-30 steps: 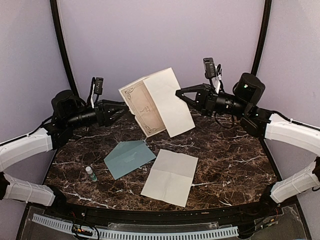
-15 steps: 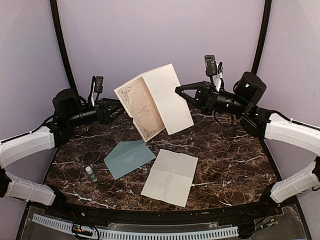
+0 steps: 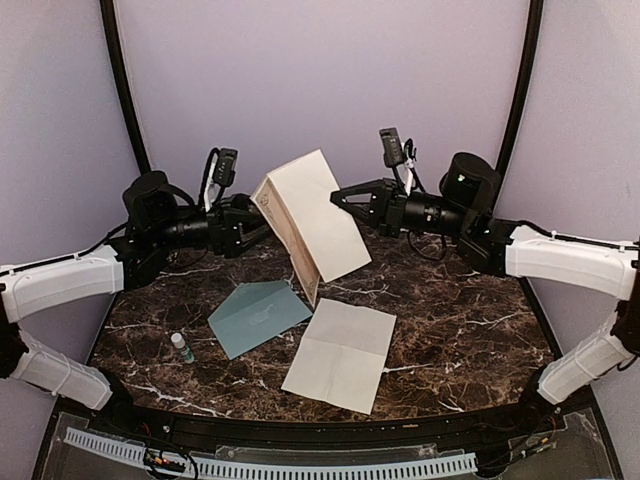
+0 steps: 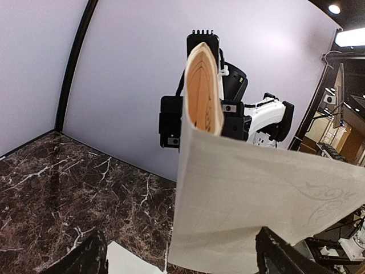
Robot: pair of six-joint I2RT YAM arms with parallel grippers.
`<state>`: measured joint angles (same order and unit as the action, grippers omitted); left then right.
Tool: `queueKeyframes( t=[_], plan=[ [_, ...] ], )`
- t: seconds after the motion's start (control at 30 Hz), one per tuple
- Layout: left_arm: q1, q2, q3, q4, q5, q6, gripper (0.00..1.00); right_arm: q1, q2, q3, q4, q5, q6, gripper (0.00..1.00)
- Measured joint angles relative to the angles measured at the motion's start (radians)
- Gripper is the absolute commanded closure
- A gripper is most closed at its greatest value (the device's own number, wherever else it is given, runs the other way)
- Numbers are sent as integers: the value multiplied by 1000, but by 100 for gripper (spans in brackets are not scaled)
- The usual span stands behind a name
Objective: Place the letter into the envelope and seal it
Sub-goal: Fold the letter.
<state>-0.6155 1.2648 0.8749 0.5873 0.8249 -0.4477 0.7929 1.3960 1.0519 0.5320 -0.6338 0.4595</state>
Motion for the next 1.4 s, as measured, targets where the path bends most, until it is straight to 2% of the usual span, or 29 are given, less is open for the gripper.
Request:
queueKeyframes(
  t=[0.33, 0.47, 0.53, 0.63, 0.87, 0.93, 1.2, 1.23, 1.33, 1.4],
  plan=[
    [-7, 50, -1, 86, -11, -42, 15, 11, 35, 30, 14, -33, 21, 100],
    [-10, 68, -1, 124, -24, -60, 20, 17, 41, 37, 16, -48, 22, 100],
    [-11, 76, -1, 152, -26, -73, 26, 19, 45, 38, 16, -51, 23, 100],
    [-11, 87, -1, 196, -24, -100, 41, 19, 52, 38, 16, -51, 27, 100],
    [-11, 99, -7, 292, 1, -156, 63, 19, 59, 38, 32, -63, 42, 100],
    [-11, 102, -8, 317, 12, -172, 73, 19, 59, 38, 45, -66, 48, 100],
    [-11, 115, -24, 409, 45, -239, 96, 19, 59, 38, 62, -69, 60, 100],
    [-11, 118, -25, 418, 48, -247, 98, 19, 59, 38, 61, -69, 60, 96],
    [-11, 127, -26, 437, 53, -262, 100, 19, 59, 38, 59, -68, 71, 61],
    [-11, 127, -31, 438, 52, -267, 100, 19, 59, 37, 58, -68, 72, 46]
  ],
)
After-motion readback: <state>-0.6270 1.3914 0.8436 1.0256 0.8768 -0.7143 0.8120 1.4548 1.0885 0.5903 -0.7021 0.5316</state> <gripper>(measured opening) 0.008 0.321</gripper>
